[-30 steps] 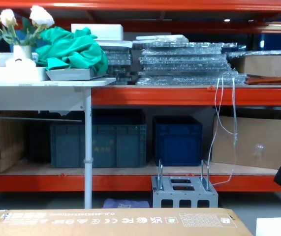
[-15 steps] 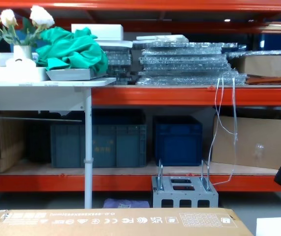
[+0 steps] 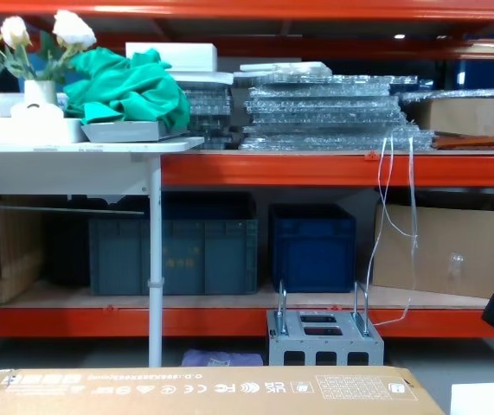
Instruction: Use one hand to grasp the basket and place it at the designated location.
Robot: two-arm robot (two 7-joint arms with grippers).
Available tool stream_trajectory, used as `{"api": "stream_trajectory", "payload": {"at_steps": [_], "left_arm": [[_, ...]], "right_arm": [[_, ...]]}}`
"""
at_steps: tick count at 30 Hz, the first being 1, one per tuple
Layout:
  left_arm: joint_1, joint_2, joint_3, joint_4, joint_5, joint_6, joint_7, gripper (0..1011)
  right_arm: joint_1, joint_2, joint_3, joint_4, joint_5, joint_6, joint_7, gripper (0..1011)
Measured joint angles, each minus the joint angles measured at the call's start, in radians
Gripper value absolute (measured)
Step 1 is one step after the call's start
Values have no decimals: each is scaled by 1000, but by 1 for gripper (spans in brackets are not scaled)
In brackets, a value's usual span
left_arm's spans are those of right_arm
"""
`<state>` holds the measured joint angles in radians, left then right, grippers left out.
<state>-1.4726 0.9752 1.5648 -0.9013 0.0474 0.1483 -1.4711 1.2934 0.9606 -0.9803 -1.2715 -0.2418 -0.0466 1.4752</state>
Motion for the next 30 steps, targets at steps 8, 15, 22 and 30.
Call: {"api": "stream_trajectory", "payload": {"at_steps": [8,15,22,30], "left_arm": [[0,0,0,0,0,0,0,0],[0,0,0,0,0,0,0,0],[0,0,0,0,0,0,0,0],[0,0,0,0,0,0,0,0]], "right_arm": [[26,-13,-17,-39,-8,-22,8,235],[39,-21,-30,-76,-7,-38,12,234],[56,-26,-43,-149,5,-60,15,234],[69,-25,-59,-237,15,-80,17,234]]}}
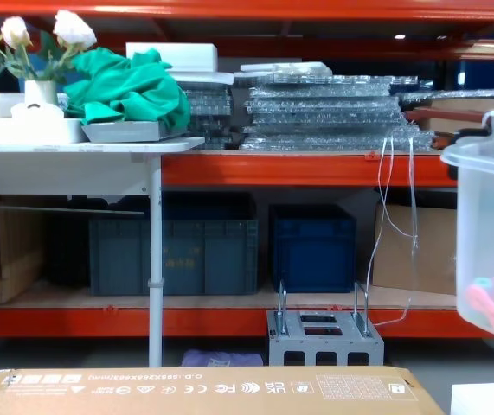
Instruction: Use one hand to grasp the basket and place it at the designated location.
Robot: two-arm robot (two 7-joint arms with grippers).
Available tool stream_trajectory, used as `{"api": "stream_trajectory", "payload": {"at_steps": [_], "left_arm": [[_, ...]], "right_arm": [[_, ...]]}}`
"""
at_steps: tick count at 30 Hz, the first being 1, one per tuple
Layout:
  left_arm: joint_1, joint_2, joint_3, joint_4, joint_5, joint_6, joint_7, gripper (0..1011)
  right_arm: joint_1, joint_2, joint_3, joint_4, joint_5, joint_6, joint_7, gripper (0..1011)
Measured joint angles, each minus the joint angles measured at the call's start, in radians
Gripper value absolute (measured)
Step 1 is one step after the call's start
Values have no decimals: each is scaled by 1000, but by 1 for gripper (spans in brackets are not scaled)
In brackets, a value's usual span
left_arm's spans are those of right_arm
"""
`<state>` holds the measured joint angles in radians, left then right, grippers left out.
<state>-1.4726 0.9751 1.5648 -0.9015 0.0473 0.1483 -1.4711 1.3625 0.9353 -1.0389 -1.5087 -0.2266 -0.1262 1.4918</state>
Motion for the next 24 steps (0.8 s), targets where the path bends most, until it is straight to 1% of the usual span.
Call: {"api": "stream_trajectory", "payload": {"at_steps": [11,12,15,18,21,24], "left_arm": [[0,0,0,0,0,0,0,0],[0,0,0,0,0,0,0,0],[0,0,0,0,0,0,0,0],[0,0,0,0,0,0,0,0],[0,0,0,0,0,0,0,0],[0,0,0,0,0,0,0,0]], "right_arm": [[14,-7,-16,-124,38,-14,-2,235],[14,-7,-16,-124,38,-14,-2,235],[18,-12,-26,-162,42,-21,-3,234],[21,-18,-34,-184,44,-24,-3,234],[24,-29,-48,-221,44,-27,-4,234],[26,-42,-61,-245,44,-33,-4,234]]}}
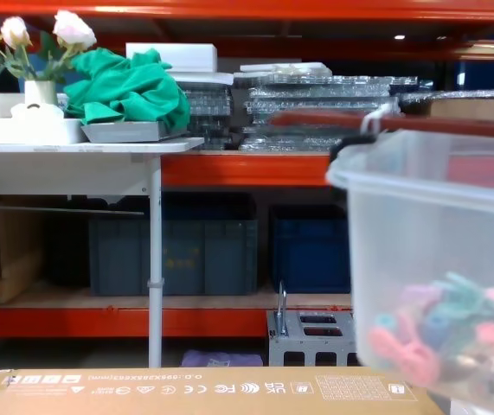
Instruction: Use one hand to grasp the basket and place it at the designated location.
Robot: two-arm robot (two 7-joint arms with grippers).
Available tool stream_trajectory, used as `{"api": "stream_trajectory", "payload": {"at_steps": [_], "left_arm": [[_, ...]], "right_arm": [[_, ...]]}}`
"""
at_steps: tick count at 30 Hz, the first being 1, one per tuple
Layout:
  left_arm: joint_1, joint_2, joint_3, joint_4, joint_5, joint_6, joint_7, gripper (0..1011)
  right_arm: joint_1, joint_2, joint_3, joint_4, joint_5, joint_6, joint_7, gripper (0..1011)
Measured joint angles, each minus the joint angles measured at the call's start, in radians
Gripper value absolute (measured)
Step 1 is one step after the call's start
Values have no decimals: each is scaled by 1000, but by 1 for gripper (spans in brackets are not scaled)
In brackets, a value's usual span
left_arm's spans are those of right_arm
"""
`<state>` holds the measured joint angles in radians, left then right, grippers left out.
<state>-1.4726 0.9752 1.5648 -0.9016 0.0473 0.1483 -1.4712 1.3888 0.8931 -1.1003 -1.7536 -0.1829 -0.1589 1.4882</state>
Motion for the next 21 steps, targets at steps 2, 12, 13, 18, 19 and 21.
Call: {"api": "stream_trajectory", "payload": {"at_steps": [2,12,13,18,19,21], "left_arm": [[0,0,0,0,0,0,0,0],[0,0,0,0,0,0,0,0],[0,0,0,1,0,0,0,0],[0,0,0,0,0,0,0,0],[0,0,0,0,0,0,0,0],[0,0,0,0,0,0,0,0]], "right_arm": [[1,-8,-7,-12,0,-5,0,235],[15,-62,-57,-27,9,-37,14,234],[16,-71,-67,-27,6,-49,16,234],[17,-98,-98,-29,3,-85,18,235],[17,-102,-104,-30,-1,-93,18,234],[17,-122,-129,-37,-16,-122,18,234]]}}
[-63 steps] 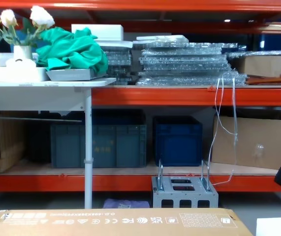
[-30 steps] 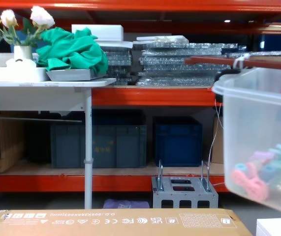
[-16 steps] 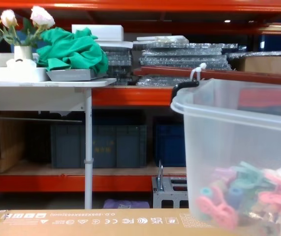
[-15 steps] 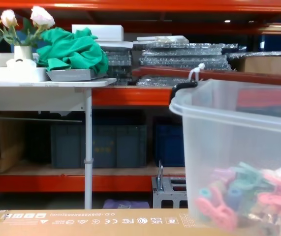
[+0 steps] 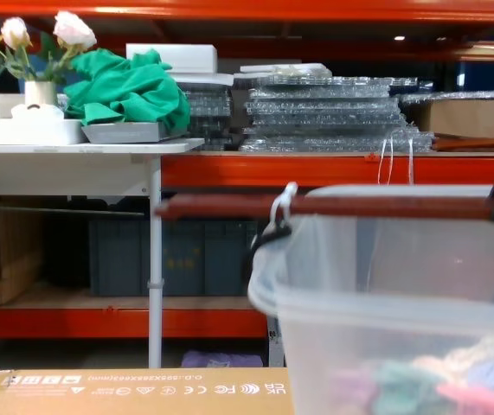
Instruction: Use one hand to grasp the basket and place it at the designated location.
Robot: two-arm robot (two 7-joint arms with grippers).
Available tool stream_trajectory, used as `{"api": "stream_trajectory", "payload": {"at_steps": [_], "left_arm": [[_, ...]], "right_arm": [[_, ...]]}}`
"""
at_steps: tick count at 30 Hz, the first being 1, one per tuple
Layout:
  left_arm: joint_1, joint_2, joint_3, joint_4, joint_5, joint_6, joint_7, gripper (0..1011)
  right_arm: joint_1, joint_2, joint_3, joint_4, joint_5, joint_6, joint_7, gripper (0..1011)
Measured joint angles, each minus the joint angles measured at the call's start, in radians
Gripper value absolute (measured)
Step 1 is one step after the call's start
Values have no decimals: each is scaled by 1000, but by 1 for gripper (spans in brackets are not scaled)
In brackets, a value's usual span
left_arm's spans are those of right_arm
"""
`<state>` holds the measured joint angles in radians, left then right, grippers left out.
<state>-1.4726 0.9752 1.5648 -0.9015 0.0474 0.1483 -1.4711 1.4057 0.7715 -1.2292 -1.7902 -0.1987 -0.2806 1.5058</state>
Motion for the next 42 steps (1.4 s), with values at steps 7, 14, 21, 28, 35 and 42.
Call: {"api": "stream_trajectory", "payload": {"at_steps": [7,14,21,28,35,42], "left_arm": [[0,0,0,0,0,0,0,0],[0,0,0,0,0,0,0,0],[0,0,0,0,0,0,0,0],[0,0,0,0,0,0,0,0],[0,0,0,0,0,0,0,0],[0,0,0,0,0,0,0,0]], "right_arm": [[-1,-24,-29,-8,-3,-43,-8,234],[-2,-44,-55,-26,1,-74,-24,234],[-2,-53,-75,-43,6,-107,-46,234],[-5,-61,-98,-54,1,-127,-67,234],[-15,-80,-127,-51,-24,-134,-101,234],[-23,-94,-152,-57,-66,-112,-132,234]]}}
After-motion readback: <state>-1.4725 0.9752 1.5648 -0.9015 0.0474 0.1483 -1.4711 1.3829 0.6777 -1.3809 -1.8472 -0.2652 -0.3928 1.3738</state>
